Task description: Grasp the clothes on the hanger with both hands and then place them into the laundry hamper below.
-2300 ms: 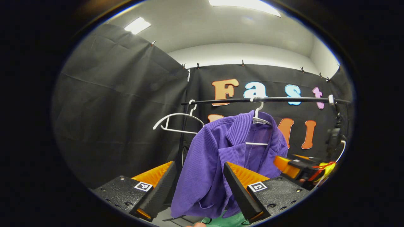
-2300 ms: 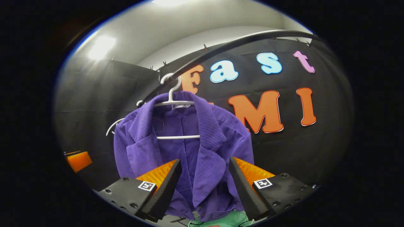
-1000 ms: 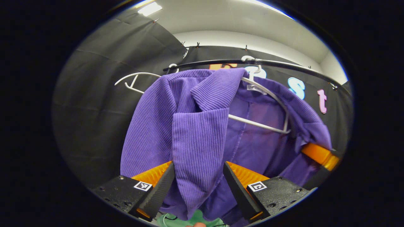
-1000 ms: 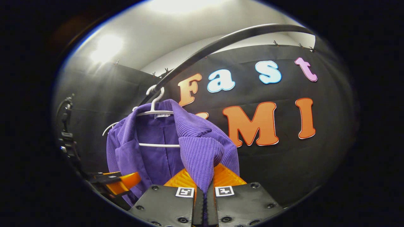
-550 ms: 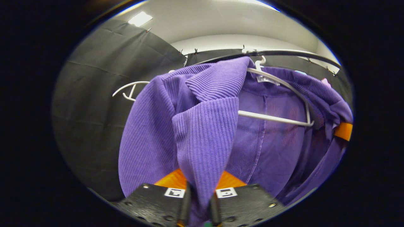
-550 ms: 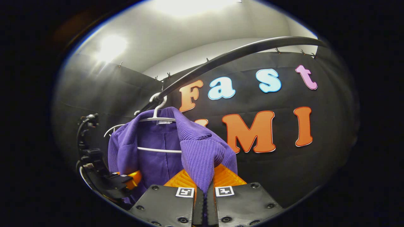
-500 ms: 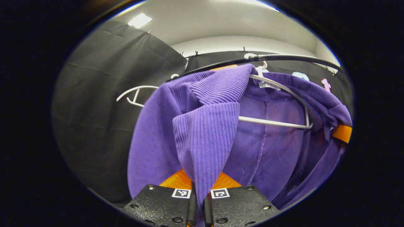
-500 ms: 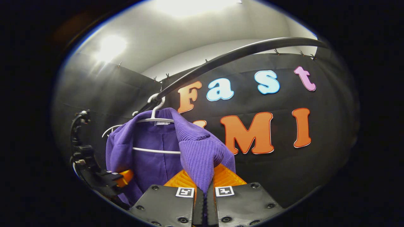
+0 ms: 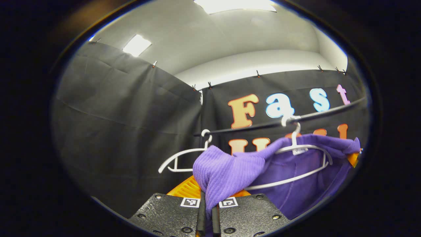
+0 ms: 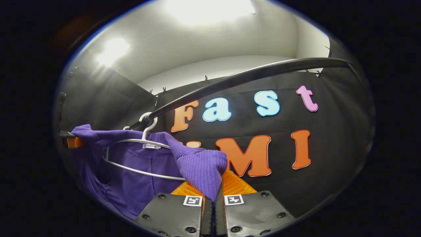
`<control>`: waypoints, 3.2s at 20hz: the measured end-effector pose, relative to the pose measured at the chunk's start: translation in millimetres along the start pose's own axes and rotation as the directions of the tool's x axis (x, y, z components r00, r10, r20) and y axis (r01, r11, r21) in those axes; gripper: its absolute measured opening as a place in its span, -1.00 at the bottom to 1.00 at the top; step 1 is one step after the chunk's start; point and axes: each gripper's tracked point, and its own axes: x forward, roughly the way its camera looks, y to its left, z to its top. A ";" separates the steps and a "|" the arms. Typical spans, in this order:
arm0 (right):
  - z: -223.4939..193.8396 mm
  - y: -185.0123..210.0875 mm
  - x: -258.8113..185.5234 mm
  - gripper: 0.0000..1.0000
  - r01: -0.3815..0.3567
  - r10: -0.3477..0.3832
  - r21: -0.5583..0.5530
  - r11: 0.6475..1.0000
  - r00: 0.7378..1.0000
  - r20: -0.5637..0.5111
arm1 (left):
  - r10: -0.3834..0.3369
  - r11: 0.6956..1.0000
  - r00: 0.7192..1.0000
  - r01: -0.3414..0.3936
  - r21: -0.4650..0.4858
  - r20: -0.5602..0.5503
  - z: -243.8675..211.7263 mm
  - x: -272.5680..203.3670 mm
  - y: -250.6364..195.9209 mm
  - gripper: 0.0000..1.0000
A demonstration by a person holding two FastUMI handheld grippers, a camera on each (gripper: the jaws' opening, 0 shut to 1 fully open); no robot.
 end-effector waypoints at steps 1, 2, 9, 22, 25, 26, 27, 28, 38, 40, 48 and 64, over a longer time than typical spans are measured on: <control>0.8 0.2 0.4 -0.78 0.002 -0.002 0.003 1.000 1.000 0.002 | 0.010 1.000 1.000 -0.010 0.002 0.022 10.4 13.0 7.6 -0.80; 1.0 0.9 0.4 -0.78 0.002 -0.002 0.010 1.000 1.000 0.000 | 0.020 1.000 0.999 -0.021 0.019 0.045 17.5 24.2 15.6 -0.80; 1.2 15.9 -5.1 -0.78 -0.014 0.014 0.031 0.999 1.000 -0.010 | -0.045 0.997 0.994 0.052 0.061 -0.104 -73.1 92.2 34.8 -0.82; -2.1 -18.2 25.1 -0.77 0.099 -0.099 -0.003 0.995 0.995 -0.002 | -0.128 0.992 0.945 0.129 -0.018 -0.300 -206.1 22.6 -5.6 -0.81; -19.2 -34.3 39.7 -0.78 0.135 -0.137 -0.062 0.989 0.990 -0.026 | -0.151 0.988 0.928 0.150 -0.031 -0.341 -222.3 9.1 -15.8 -0.81; -28.3 -38.6 46.8 -0.78 0.145 -0.148 -0.083 0.986 0.988 -0.039 | -0.154 0.987 0.920 0.156 -0.025 -0.360 -228.2 4.8 -20.1 -0.82; -37.5 -40.8 52.6 -0.78 0.152 -0.157 -0.095 0.984 0.986 -0.056 | -0.154 0.987 0.916 0.157 -0.022 -0.369 -233.0 -0.1 -22.8 -0.81; -49.5 -46.6 55.0 -0.78 0.167 -0.176 -0.105 0.980 0.981 -0.079 | -0.156 0.987 0.914 0.158 -0.024 -0.375 -238.1 -4.4 -23.7 -0.81; -93.1 -76.4 21.7 -0.78 0.181 -0.194 -0.080 0.980 0.961 -0.196 | -0.166 0.986 0.905 0.160 -0.049 -0.392 -237.1 -44.1 -35.9 -0.81; -82.6 -63.2 13.1 -0.77 0.138 -0.151 -0.080 0.987 0.970 -0.189 | -0.185 0.983 0.908 0.170 -0.073 -0.375 -225.1 -47.2 -44.7 -0.81; -99.5 0.4 -6.1 -0.78 -0.046 0.033 -0.043 0.998 0.966 -0.256 | -0.404 0.911 0.857 0.345 -0.226 -0.320 -201.7 -69.6 -142.6 -0.82; -368.0 63.7 -166.4 -0.76 -0.061 0.125 0.109 0.992 0.573 -0.810 | -0.537 0.840 0.322 0.298 -0.455 -0.780 -420.4 -238.3 -236.6 -0.77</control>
